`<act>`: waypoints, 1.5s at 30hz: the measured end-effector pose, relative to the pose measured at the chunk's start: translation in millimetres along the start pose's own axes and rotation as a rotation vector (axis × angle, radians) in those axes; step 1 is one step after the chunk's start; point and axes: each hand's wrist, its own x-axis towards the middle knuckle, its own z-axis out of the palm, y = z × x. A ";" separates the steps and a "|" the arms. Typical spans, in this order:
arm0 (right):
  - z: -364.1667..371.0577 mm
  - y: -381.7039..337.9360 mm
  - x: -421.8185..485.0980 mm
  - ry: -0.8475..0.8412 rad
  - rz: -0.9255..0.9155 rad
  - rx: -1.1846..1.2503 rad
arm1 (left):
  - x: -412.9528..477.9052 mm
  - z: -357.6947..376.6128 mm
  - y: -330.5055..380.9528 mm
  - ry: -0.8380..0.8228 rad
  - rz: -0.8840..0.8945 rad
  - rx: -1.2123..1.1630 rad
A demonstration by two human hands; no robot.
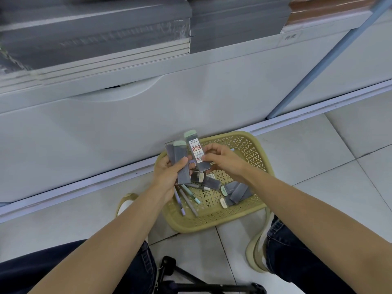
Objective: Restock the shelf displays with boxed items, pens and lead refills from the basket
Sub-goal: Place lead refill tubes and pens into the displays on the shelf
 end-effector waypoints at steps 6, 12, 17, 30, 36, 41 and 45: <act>3.4 -1.4 1.1 0.024 -0.008 0.162 | 0.1 -2.5 0.6 -0.020 0.021 0.082; -3.4 -6.1 -1.4 -0.058 0.013 0.358 | -0.5 -1.8 1.9 -0.049 0.013 0.165; 1.6 -4.7 0.7 -0.014 -0.043 0.192 | -3.2 0.7 0.5 -0.094 -0.037 0.246; -9.5 -7.6 -10.3 -0.086 -0.011 0.247 | 0.0 -2.1 3.1 -0.042 -0.056 0.193; 0.4 -12.5 -16.1 -0.046 -0.039 0.124 | -6.2 5.8 12.3 -0.061 0.030 0.201; -3.7 -36.9 -27.1 0.021 -0.115 0.041 | -23.1 17.6 30.3 -0.063 0.068 0.174; -5.9 -71.2 -49.5 -0.022 -0.185 -0.108 | -45.7 39.2 54.2 -0.060 0.211 0.188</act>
